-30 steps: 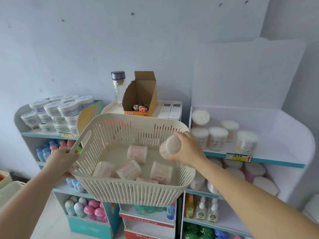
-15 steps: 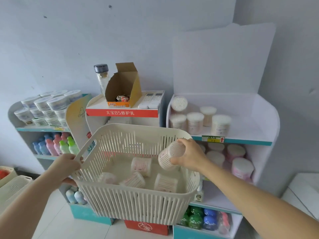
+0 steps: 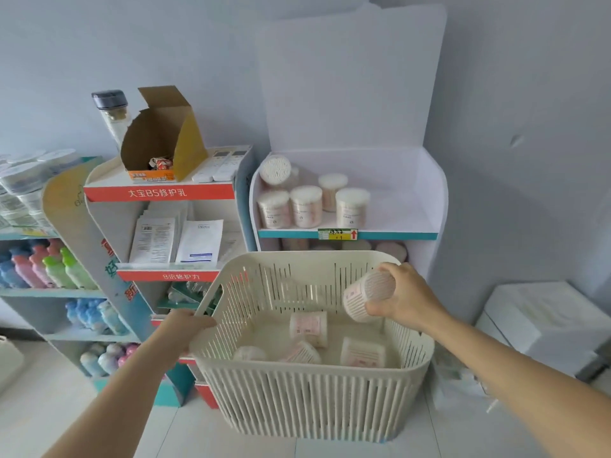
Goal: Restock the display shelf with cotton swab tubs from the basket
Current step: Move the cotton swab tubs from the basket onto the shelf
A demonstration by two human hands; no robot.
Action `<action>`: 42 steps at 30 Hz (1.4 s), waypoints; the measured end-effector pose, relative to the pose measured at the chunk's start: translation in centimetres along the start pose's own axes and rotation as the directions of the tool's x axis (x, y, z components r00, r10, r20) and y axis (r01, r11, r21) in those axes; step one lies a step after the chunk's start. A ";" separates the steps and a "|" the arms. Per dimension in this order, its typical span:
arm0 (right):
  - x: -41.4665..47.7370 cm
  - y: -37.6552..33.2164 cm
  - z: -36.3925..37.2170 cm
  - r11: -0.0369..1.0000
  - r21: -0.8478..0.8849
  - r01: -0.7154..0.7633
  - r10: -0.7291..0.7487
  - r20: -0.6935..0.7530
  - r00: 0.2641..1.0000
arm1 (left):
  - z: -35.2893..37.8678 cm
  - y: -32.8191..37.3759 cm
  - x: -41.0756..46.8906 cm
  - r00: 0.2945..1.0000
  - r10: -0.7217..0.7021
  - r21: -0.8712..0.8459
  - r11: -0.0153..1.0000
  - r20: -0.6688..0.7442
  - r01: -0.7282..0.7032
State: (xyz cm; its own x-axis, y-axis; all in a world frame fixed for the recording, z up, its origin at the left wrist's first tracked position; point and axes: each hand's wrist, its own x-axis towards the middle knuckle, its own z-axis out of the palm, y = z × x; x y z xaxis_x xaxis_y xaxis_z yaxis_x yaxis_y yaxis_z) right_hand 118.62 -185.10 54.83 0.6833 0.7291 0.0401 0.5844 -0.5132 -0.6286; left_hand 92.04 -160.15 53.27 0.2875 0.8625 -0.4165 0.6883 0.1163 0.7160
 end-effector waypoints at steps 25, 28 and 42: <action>5.4 3.0 2.1 0.977 -0.073 -0.200 0.198 -0.029 0.980 | 3.4 2.0 8.8 0.910 0.126 0.083 0.982 0.394 -0.172; 6.3 1.8 0.9 0.980 -0.110 -0.166 0.162 -0.045 0.986 | 4.6 2.4 9.1 0.912 0.135 0.077 0.981 0.388 -0.178; 15.0 0.5 -8.1 0.977 -0.005 -0.215 0.180 -0.533 0.827 | 7.9 1.6 8.3 0.926 0.078 0.124 0.983 0.370 -0.133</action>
State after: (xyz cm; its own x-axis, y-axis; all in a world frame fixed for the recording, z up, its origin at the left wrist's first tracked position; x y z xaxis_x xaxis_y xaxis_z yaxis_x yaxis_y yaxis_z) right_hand 132.73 -178.08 61.43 0.9032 0.2694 0.3341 0.4258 -0.6601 -0.6188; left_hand 100.82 -156.72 46.55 0.5664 0.6253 -0.5368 0.7212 -0.0610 0.6900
